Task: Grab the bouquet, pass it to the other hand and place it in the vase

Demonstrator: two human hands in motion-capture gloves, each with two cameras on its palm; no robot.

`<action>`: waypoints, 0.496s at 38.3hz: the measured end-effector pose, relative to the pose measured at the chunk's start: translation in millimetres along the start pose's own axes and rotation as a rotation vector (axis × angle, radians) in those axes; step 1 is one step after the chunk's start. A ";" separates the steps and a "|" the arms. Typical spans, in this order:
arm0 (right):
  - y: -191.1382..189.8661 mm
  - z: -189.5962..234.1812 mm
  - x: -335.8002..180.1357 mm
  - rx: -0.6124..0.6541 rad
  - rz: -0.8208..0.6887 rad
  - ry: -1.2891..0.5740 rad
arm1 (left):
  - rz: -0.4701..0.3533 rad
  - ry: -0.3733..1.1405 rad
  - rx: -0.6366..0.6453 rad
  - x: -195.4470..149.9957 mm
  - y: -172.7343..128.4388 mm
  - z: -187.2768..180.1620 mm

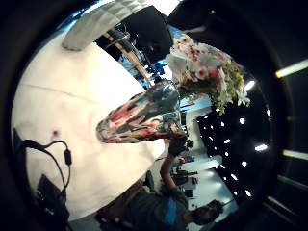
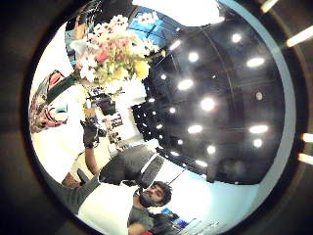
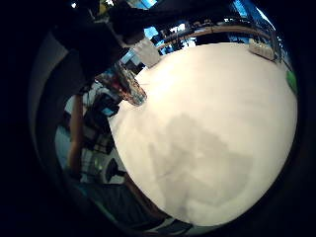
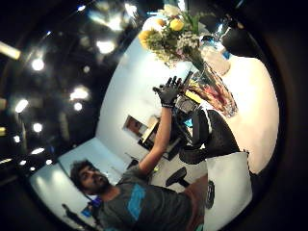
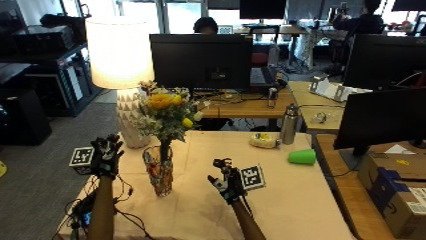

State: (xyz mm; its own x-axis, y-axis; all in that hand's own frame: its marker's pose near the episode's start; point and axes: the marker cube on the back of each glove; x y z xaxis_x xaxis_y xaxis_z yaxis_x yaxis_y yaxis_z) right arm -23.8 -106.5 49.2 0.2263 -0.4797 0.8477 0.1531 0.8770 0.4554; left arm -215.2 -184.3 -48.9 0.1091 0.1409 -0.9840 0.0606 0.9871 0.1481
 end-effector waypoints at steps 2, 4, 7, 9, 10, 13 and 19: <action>0.9 0.7 4.3 -0.003 0.029 0.027 | -0.017 -0.004 0.014 2.0 3.9 3.8; 2.5 -0.4 14.7 -0.005 0.083 0.102 | -0.012 -0.046 0.029 4.8 6.7 8.9; 2.1 -1.2 22.8 -0.007 0.078 0.156 | -0.010 -0.110 0.040 9.0 10.6 18.1; 2.4 -1.9 23.3 -0.008 0.075 0.174 | -0.004 -0.148 0.045 10.7 11.9 23.1; 2.7 -2.5 22.8 -0.009 0.076 0.183 | 0.002 -0.165 0.050 12.3 12.6 25.8; 3.5 -4.0 21.9 -0.012 0.078 0.206 | 0.021 -0.202 0.068 19.1 14.6 33.2; 2.2 2.0 4.9 -0.017 0.012 0.083 | 0.058 -0.202 0.065 30.7 15.3 42.2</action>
State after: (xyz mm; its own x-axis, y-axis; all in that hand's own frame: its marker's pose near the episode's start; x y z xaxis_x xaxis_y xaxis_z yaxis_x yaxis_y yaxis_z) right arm -24.3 -106.9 54.9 0.3073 -0.4702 0.8273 0.1656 0.8826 0.4401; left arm -169.1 -168.0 -72.7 0.3102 0.1732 -0.9348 0.1111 0.9699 0.2166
